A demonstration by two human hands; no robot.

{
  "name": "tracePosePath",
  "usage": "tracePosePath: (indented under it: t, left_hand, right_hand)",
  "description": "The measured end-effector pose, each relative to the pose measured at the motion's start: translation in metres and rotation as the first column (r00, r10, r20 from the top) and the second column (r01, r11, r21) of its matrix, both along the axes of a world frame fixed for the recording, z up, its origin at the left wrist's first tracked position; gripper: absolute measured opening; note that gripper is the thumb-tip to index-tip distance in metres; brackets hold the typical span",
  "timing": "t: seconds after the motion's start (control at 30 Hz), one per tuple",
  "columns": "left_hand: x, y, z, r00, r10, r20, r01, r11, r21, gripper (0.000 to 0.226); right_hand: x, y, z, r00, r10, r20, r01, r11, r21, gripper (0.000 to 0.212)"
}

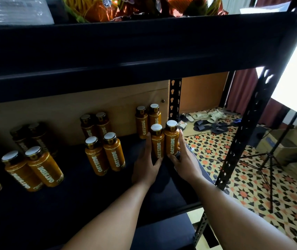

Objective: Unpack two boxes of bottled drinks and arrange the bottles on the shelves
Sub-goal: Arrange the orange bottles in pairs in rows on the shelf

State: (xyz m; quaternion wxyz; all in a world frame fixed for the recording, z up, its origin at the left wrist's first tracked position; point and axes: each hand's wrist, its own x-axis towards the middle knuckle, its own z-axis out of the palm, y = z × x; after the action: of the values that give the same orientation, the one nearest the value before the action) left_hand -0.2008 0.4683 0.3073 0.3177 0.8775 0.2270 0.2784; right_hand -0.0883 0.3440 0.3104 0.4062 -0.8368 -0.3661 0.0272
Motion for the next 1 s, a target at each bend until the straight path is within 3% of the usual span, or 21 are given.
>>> tracePosePath:
  t: [0.4, 0.5, 0.6, 0.67, 0.77, 0.9, 1.0]
  left_hand:
    - [0.001, 0.001, 0.001, 1.000, 0.012, -0.004, -0.012, 1.000, 0.010, 0.112]
    - [-0.004, -0.002, 0.004, 1.000, 0.017, -0.002, -0.017, 0.999, -0.030, 0.117]
    - [-0.015, -0.007, 0.004, 0.998, 0.034, -0.059, -0.040, 0.994, -0.105, 0.110]
    - [-0.028, -0.012, 0.003, 0.990, 0.072, -0.117, -0.089, 0.985, -0.145, 0.094]
    - [-0.065, -0.028, 0.002, 0.979, 0.110, -0.169, -0.132, 0.983, -0.128, 0.067]
    - [-0.132, -0.062, -0.012, 0.984, 0.081, -0.161, -0.086, 0.996, -0.030, 0.046]
    - [-0.181, -0.085, -0.043, 0.985, 0.058, -0.162, -0.030, 0.985, 0.172, 0.047]
  right_hand:
    - [0.002, 0.001, -0.001, 0.999, 0.025, -0.023, -0.025, 1.000, 0.004, 0.111]
    - [0.002, 0.001, -0.002, 0.998, 0.018, -0.065, -0.015, 0.999, 0.041, 0.118]
    - [-0.005, -0.004, -0.002, 0.996, -0.029, -0.087, 0.028, 0.999, -0.017, 0.122]
    - [-0.014, -0.013, -0.002, 0.994, -0.066, -0.085, 0.054, 0.989, -0.139, 0.111]
    - [-0.034, -0.035, -0.015, 0.992, 0.003, 0.123, 0.032, 0.959, -0.282, 0.073]
    - [-0.082, -0.074, -0.047, 0.954, 0.020, 0.300, 0.001, 0.998, -0.070, 0.053]
    - [-0.128, -0.103, -0.078, 0.931, 0.000, 0.365, -0.021, 0.998, 0.055, 0.052]
